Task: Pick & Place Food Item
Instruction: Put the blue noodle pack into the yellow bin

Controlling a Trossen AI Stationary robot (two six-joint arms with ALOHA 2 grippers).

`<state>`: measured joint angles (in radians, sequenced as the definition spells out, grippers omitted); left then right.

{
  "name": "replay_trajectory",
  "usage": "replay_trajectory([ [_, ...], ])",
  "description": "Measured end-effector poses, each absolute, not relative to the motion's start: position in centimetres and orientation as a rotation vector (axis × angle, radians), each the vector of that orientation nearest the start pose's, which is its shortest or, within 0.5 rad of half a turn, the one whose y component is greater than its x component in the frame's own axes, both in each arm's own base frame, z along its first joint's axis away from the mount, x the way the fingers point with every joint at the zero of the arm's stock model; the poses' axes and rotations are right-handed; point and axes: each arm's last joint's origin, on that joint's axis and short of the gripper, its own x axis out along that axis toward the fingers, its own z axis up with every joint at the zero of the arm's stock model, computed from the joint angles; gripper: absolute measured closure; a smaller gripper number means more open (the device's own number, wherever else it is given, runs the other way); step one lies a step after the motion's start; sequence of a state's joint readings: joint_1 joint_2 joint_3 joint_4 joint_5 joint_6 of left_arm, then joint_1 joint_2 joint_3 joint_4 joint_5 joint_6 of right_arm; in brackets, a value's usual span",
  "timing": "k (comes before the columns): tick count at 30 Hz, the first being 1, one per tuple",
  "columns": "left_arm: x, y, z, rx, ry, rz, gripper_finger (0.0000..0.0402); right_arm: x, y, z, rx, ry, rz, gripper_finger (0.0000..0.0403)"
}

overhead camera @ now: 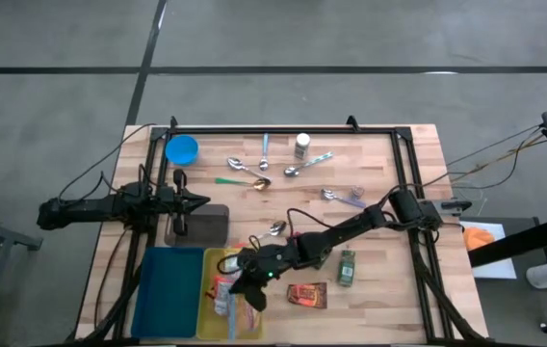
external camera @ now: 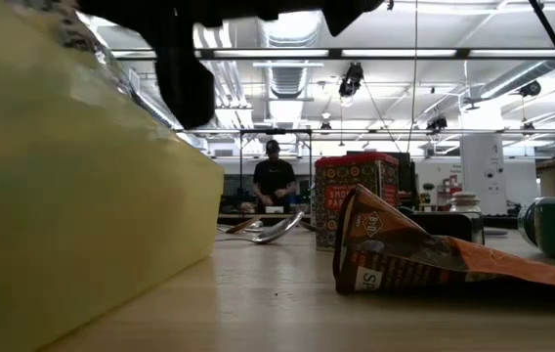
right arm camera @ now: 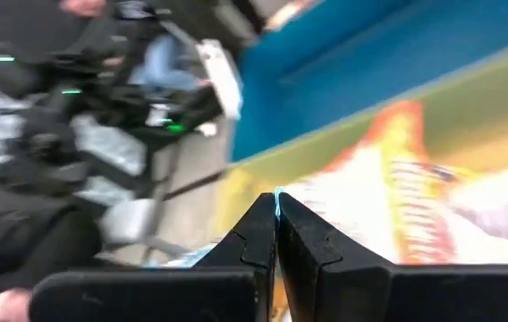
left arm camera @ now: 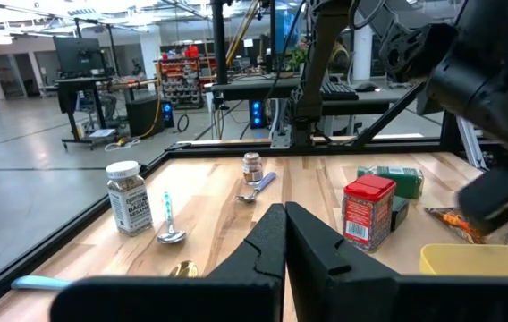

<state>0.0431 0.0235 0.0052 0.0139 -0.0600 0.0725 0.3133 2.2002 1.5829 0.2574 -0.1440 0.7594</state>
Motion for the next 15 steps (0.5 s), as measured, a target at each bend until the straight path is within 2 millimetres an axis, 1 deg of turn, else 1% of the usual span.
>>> replay_trajectory([
  [2, 9.86, 0.6, 16.49, 0.072, 0.008, 0.102, 0.0391, 47.45, 15.39, 18.63, 0.696, 0.53, 0.222, 0.0395],
  [4, 9.86, 0.6, 16.48, 0.073, 0.008, 0.103, 0.0391, 47.52, 15.05, 18.52, 0.693, 0.53, 0.191, 0.0395],
  [15, 9.86, 0.6, 16.49, 0.073, 0.008, 0.103, 0.0391, 47.57, 14.94, 18.71, 0.683, 0.514, 0.188, 0.0395],
])
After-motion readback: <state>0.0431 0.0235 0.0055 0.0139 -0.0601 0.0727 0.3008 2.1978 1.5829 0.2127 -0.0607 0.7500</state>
